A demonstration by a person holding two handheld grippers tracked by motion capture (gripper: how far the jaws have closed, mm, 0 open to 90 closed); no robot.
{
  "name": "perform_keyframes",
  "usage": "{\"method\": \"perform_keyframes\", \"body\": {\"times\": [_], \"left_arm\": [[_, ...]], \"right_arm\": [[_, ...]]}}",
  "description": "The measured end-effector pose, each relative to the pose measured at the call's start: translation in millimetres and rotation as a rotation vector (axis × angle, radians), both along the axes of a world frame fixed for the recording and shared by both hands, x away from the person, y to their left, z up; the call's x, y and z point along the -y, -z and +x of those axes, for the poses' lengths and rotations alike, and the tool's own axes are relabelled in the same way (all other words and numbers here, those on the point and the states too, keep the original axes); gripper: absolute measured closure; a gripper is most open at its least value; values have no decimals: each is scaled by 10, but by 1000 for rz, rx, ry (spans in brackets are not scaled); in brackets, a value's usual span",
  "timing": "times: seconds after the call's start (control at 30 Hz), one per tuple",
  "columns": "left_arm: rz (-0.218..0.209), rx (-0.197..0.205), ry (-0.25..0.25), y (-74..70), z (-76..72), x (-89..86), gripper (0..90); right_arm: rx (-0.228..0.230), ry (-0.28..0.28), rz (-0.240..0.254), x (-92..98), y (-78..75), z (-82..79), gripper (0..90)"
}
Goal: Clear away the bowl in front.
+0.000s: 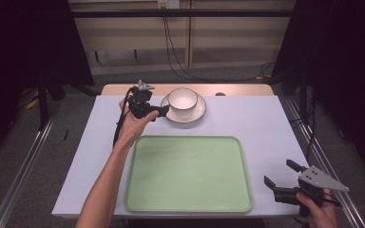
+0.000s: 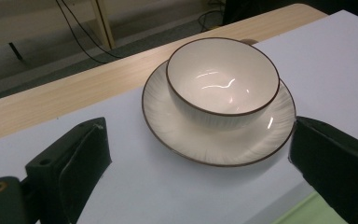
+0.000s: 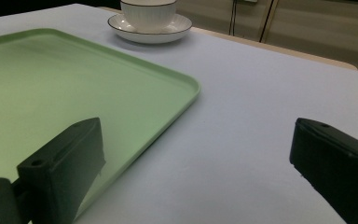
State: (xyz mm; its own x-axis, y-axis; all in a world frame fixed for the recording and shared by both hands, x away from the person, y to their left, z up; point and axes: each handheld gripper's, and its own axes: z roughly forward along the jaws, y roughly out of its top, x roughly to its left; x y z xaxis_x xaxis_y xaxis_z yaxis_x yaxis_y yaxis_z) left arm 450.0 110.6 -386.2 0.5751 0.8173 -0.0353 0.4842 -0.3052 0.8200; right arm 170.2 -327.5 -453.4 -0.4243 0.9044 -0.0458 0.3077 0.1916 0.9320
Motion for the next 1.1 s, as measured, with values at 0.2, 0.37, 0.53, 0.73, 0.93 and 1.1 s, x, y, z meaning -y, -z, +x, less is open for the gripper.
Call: {"method": "perform_keyframes", "body": {"times": [0.2,0.37,0.53,0.73,0.93,1.1], "left_arm": [[-15,-25,27,-26,139,82,43],[-3,-48,31,-50,243,175,44],[53,-108,-13,34,403,283,93],[79,-157,3,121,569,321,193],[58,-217,-12,215,653,358,155],[133,-252,-37,300,734,414,203]], "right_arm": [[1,-2,0,1,0,-2,25],[-5,-5,2,-3,3,-1,25],[-10,-4,3,5,9,-5,25],[-8,-11,3,5,11,-1,25],[-3,-25,0,0,16,4,25],[-1,-30,1,-3,15,7,25]]}}
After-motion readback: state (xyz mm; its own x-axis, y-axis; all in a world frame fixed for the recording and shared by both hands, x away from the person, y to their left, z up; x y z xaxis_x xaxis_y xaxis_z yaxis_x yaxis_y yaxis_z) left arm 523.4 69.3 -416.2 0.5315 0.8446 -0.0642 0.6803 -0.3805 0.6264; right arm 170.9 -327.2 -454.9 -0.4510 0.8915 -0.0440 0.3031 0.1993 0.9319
